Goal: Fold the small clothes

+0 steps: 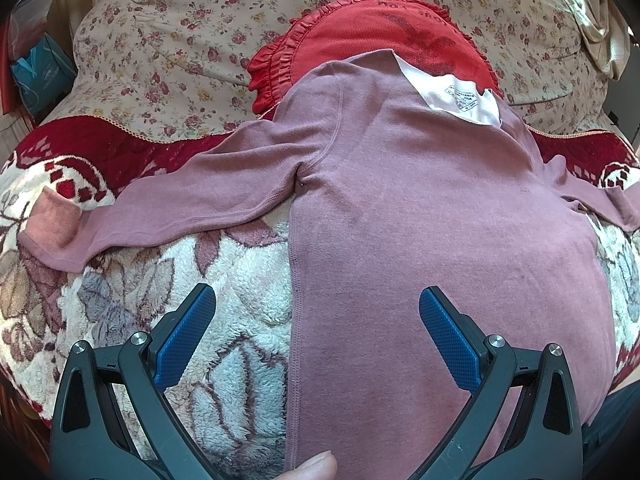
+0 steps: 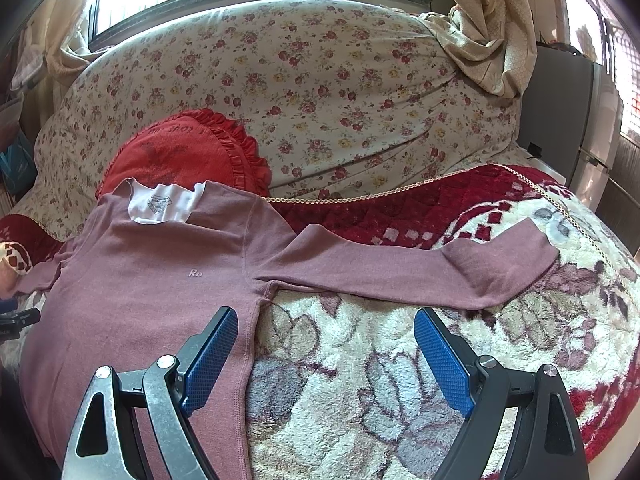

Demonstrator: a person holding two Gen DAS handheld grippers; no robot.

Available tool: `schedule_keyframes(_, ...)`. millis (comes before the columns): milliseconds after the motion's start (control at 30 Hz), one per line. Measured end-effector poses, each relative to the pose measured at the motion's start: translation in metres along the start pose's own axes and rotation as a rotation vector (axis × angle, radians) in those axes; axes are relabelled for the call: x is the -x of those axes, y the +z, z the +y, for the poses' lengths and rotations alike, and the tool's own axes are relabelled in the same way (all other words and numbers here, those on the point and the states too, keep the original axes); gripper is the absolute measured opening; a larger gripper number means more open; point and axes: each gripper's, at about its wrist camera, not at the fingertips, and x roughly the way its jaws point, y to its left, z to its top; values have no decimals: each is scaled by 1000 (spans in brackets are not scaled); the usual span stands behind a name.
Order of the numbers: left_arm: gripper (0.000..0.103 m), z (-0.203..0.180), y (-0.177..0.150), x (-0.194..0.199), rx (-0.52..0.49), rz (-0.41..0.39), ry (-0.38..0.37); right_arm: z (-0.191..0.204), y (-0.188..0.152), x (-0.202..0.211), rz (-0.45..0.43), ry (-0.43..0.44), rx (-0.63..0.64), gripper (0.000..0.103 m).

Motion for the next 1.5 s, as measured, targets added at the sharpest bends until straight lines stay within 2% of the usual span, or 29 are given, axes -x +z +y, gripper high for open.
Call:
schedule_keyframes(1033,102,1,0,0,3,-2,-1,2,0,0,-6,1,3,88)
schedule_keyframes(1167,102,4,1,8,43,-33,-39,3,1,1,-15,15,-2,88)
schedule_keyframes(1233,102,12,6,22,71,-80,-77,5,3,2,-27,30,-6,88)
schedule_keyframes(1267,102,21,10,35,85,-129,-73,6,4,2,-32,40,-9,88)
schedule_keyframes(1367,102,49,24,61,131,-205,-34,13,6,5,-52,71,-9,88)
schedule_keyframes(1433,102,76,34,74,167,-248,-64,20,7,5,-63,89,-1,88)
schedule_keyframes(1500,102,106,41,73,177,-218,-67,27,8,5,-72,104,6,88)
